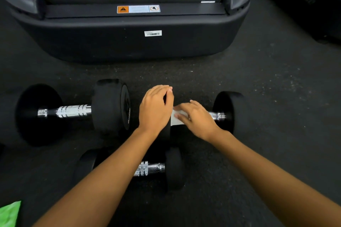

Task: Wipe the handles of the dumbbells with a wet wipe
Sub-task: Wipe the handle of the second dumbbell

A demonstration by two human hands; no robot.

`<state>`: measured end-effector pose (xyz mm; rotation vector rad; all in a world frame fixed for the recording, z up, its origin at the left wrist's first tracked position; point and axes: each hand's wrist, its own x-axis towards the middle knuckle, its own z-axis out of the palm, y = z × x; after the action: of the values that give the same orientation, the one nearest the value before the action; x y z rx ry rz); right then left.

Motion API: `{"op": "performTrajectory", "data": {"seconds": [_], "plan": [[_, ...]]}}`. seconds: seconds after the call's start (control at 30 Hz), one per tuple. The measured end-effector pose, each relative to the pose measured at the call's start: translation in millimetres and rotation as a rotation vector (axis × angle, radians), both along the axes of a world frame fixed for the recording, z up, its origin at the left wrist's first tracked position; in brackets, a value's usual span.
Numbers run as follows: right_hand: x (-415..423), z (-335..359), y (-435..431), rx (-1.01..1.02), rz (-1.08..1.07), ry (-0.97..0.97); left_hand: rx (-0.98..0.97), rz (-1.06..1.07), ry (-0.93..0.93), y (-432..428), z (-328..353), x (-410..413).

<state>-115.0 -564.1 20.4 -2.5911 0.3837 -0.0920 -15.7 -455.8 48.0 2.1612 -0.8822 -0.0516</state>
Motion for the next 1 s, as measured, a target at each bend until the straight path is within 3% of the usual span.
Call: {"op": "performTrajectory", "data": {"seconds": [0.07,0.13,0.3,0.37,0.47,0.57,0.7,0.87,1.0], "plan": [[8.4,4.6,-6.1,0.128,-0.006,0.164,0.01,-0.007,0.0,-0.2,-0.2,0.3],[13.4,7.9,-6.4,0.071,0.032,0.245,0.02,-0.009,-0.007,-0.1,-0.6,0.5],[0.7,6.2,5.2,-0.192,0.117,0.05,0.042,-0.005,-0.026,0.2,-0.9,-0.8],[-0.1,8.0,5.6,-0.148,0.122,0.042,0.046,-0.006,-0.03,0.3,-0.5,-1.3],[10.1,13.5,-3.1,0.047,0.064,0.202,0.052,-0.008,-0.023,0.4,-0.9,0.1],[13.1,13.0,-4.2,-0.053,0.1,0.256,0.058,-0.01,-0.027,0.0,-2.3,1.2],[-10.5,9.5,4.6,-0.267,0.151,0.061,0.038,-0.006,-0.056,0.7,-4.0,-0.1],[-16.1,10.9,-4.4,-0.159,0.027,0.095,0.023,0.004,-0.058,0.2,-3.8,-0.7],[4.4,5.0,7.3,-0.205,0.071,0.135,0.039,0.003,-0.058,-0.7,-2.6,0.1]]}}
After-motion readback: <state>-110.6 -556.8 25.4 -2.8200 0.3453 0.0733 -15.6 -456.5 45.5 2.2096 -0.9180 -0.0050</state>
